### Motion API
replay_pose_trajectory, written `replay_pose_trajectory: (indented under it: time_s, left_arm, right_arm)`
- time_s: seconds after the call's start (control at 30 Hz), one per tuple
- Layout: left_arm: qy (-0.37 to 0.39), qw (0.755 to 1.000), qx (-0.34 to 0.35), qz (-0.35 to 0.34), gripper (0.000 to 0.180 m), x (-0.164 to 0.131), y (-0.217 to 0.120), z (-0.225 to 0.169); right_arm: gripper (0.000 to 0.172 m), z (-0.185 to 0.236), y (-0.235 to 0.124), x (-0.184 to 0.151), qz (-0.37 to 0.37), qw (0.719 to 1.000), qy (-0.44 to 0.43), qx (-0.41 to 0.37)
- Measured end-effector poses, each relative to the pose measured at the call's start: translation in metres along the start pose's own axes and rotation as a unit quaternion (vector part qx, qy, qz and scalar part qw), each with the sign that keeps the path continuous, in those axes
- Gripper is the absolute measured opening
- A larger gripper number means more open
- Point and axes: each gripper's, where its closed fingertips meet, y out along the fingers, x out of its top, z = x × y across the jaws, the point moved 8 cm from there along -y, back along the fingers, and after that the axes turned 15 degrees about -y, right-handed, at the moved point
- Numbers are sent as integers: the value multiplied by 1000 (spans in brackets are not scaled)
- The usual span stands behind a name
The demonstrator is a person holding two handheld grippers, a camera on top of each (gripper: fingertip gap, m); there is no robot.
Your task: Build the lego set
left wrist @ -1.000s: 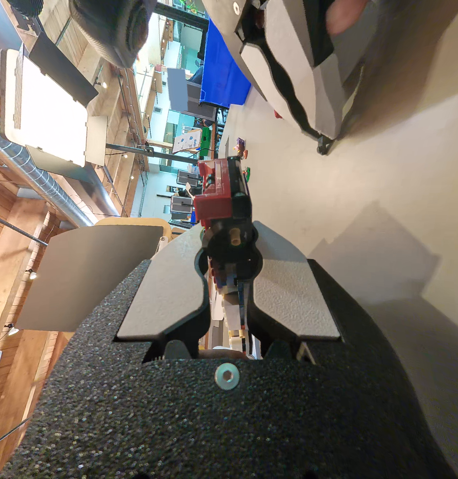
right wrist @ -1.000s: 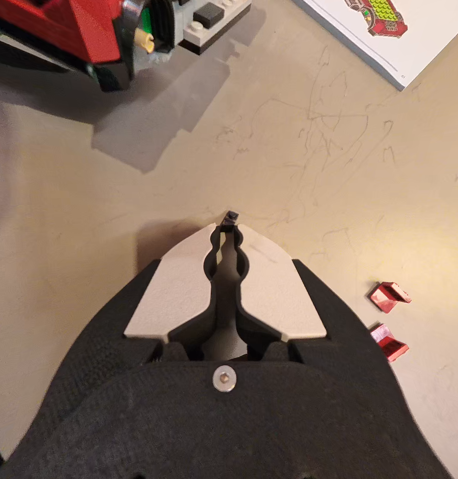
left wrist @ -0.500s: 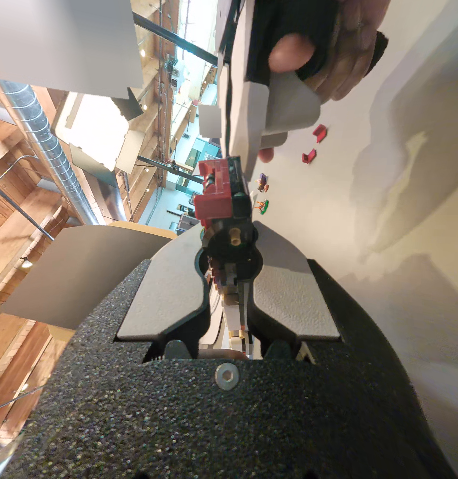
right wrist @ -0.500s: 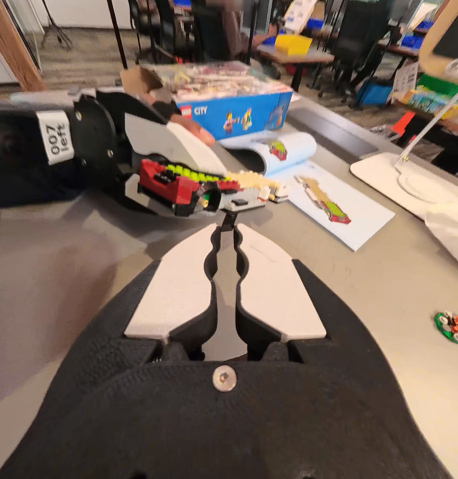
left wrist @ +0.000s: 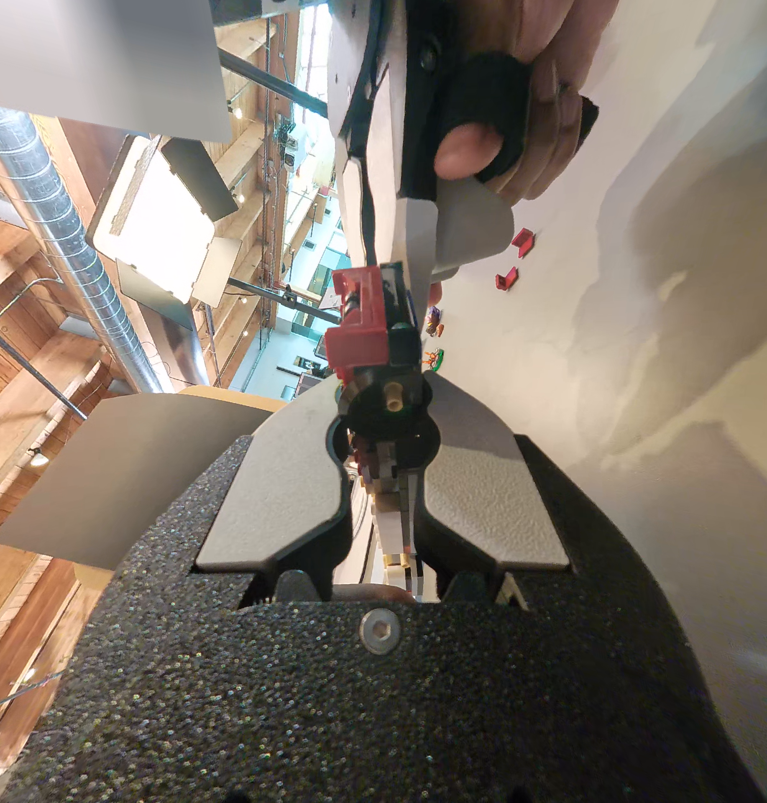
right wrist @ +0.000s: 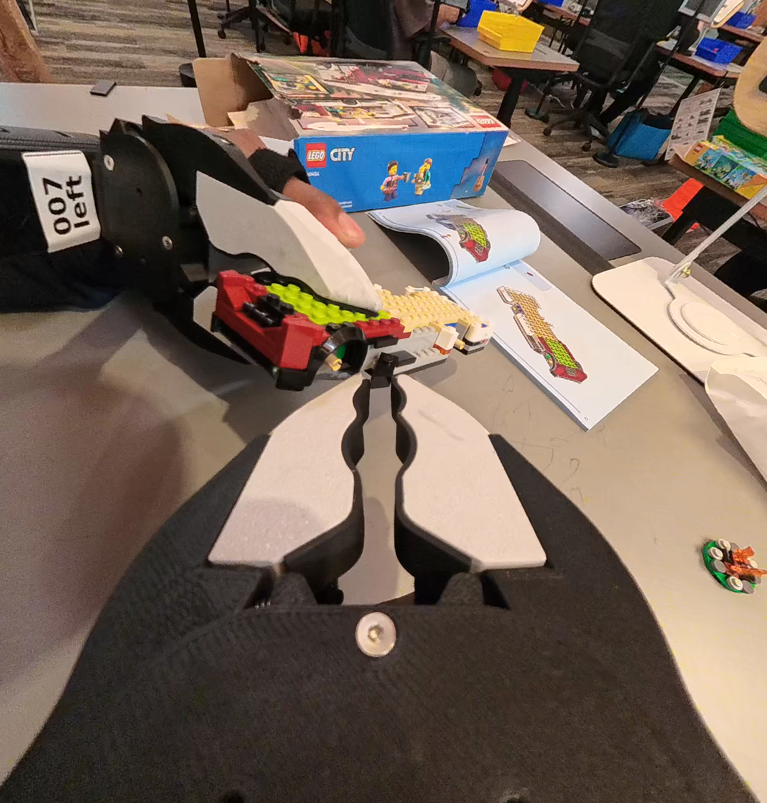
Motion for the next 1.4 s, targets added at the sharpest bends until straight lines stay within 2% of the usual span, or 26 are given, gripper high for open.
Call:
replay_pose_trajectory:
  time_s: [0.53,0.83,1.4]
  left_arm:
    - [0,1000,2,-5,28,4,-2,1]
    - [-1,1000,0,-10,28,6,-3,0]
    - [-39,999,9,-31,28,9,-8,5]
  right_arm:
    - [10,4,-1,3,-3,999,-48,-2]
    - [11,4,-1,4,-4,999,-48,-3]
    - [17,6,-5,5,-9,998,-66,-10]
